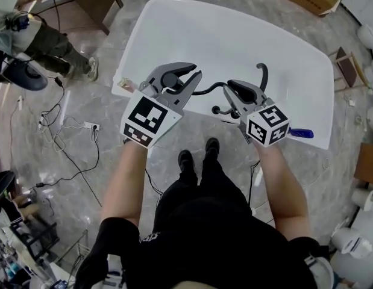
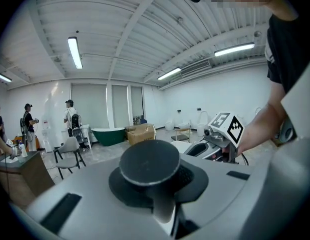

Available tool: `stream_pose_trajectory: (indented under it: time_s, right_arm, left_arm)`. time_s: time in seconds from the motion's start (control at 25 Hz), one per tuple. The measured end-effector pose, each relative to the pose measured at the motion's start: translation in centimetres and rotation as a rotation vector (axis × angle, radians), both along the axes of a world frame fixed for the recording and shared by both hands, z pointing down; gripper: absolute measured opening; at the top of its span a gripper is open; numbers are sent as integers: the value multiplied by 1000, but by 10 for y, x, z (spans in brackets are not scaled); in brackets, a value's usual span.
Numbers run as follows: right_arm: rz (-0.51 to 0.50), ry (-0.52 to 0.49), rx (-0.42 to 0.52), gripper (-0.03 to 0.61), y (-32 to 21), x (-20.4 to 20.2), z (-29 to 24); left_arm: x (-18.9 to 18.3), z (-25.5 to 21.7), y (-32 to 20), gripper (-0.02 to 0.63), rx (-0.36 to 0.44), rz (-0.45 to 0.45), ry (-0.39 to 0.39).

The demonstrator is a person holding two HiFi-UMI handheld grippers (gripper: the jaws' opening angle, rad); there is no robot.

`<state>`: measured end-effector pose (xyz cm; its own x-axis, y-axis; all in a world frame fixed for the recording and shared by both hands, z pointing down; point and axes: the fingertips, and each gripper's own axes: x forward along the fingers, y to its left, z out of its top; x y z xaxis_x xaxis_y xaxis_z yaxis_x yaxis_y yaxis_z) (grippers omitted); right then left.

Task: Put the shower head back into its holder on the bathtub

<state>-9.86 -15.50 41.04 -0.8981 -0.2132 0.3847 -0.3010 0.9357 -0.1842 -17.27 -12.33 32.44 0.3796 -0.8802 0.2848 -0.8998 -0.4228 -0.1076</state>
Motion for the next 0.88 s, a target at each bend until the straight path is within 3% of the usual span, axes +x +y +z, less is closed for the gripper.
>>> stream_pose_trajectory:
  time_s: [0.24, 0.52, 0.56, 0.76, 0.88]
  right_arm:
    - [1, 34, -70, 72, -7, -6, 44]
    - [51, 91, -173, 70, -16, -4, 112]
    - [59, 95, -186, 10, -15, -3, 119]
    - [85, 122, -216, 14, -2, 3, 140]
    - [115, 109, -226, 14, 4, 3, 140]
  left_arm:
    - [-16, 32, -4, 63, -60, -38, 18]
    - [-36, 48, -2, 64, -68, -72, 39]
    - [-37, 47, -1, 63, -66, -68, 49]
    - [-30, 37, 4, 61, -46, -7, 184]
    - [-27, 40, 9, 60, -44, 25, 170]
